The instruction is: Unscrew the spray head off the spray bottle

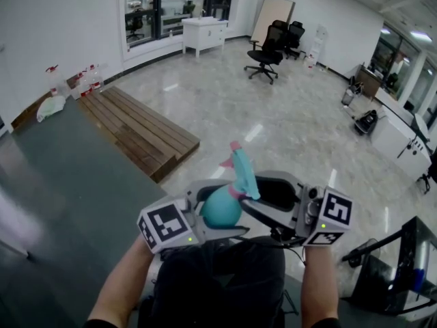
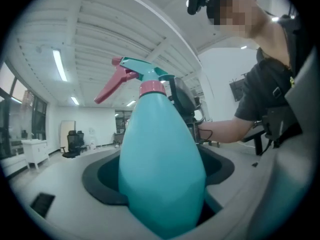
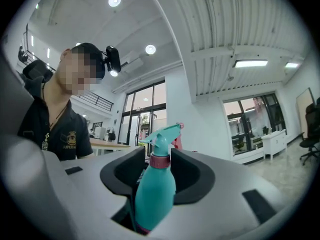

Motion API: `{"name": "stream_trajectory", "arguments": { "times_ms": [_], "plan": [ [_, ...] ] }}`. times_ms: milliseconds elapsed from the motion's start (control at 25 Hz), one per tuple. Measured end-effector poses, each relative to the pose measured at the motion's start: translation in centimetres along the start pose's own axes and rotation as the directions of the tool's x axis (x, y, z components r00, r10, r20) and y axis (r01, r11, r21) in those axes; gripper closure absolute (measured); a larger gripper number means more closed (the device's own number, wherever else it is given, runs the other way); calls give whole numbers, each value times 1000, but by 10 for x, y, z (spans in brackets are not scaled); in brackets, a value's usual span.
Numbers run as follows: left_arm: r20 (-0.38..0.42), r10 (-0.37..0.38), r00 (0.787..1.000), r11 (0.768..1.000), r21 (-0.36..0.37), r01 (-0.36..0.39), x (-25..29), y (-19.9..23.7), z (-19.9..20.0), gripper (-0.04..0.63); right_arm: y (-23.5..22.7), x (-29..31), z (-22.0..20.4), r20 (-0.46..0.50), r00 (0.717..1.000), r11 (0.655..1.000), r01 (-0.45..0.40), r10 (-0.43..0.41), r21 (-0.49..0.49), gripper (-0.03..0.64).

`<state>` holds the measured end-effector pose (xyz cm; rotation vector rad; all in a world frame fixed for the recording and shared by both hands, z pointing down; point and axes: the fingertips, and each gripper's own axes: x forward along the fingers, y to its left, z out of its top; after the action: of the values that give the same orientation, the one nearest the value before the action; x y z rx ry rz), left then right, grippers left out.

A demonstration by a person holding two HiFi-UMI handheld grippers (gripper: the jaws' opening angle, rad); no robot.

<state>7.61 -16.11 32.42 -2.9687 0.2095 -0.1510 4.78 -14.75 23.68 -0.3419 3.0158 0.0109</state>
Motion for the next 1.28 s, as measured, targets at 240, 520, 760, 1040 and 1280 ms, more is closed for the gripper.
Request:
{"name": "stream_trajectory", "arguments": {
  "times_ms": [240,520,760,1040,1280],
  "plan": [
    [-26,287,958,958,7,-287,-1,40,-5,170,-25,-4,-11,-33,970,970,241,-242,-28,462],
    [-92,463,881,886,54,-460,2,60,-18,170,-40,5,-21,-70,878,880,474,-474,-23,462],
    [-137,509,850,859,134,-494,7,60,-26,170,-44,4,-19,-51,817,817,575,-574,29,462],
    [-113,443,889,896,81,-436,9,53,-19,170,-44,2,-15,-54,839,840,542,-541,18,484],
    [-69,286,956,958,8,-286,11,38,-10,170,-36,3,-11,-32,898,899,438,-438,-15,483]
  ]
}}
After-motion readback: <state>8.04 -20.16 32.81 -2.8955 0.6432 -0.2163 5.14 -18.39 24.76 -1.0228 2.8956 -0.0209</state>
